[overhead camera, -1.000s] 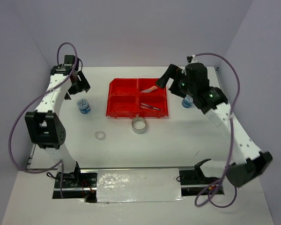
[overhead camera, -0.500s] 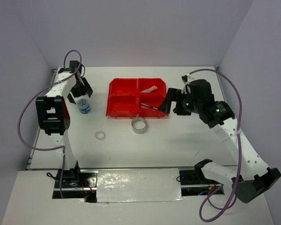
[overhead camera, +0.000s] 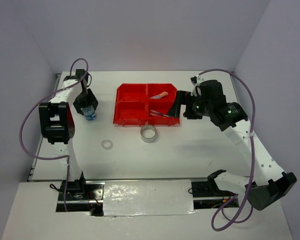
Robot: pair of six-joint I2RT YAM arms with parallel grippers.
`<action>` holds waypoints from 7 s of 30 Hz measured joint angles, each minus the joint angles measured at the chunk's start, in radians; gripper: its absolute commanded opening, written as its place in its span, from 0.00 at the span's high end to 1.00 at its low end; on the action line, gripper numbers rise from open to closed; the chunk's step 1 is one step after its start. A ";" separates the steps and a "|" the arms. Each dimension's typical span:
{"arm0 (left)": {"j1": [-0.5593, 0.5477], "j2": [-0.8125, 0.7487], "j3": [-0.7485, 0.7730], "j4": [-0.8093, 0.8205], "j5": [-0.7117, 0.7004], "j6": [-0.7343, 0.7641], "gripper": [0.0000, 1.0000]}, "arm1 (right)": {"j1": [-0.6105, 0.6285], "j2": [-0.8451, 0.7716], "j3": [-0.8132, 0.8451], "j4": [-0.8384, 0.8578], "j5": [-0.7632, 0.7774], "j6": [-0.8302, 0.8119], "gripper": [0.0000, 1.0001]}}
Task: Sort the stationery into containers
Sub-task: Pick up the stationery from the center of the board, then place the stationery in the storage box, then pick up the stationery from the center of the board, then place the stationery in the storage box.
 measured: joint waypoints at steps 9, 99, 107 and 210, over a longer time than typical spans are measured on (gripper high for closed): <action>-0.147 -0.052 0.248 0.076 0.165 0.065 1.00 | 0.000 0.013 0.028 -0.001 0.035 -0.022 0.00; -0.564 -0.260 0.283 0.040 0.179 0.105 0.01 | -0.390 0.560 -0.021 0.093 0.467 -0.060 0.00; -0.558 -0.502 0.024 -0.019 0.140 0.166 0.01 | -0.402 0.687 0.084 0.187 0.421 -0.151 0.00; -0.272 -0.924 -0.396 -0.045 0.114 0.190 0.01 | 0.163 1.346 1.008 0.391 0.105 0.060 0.00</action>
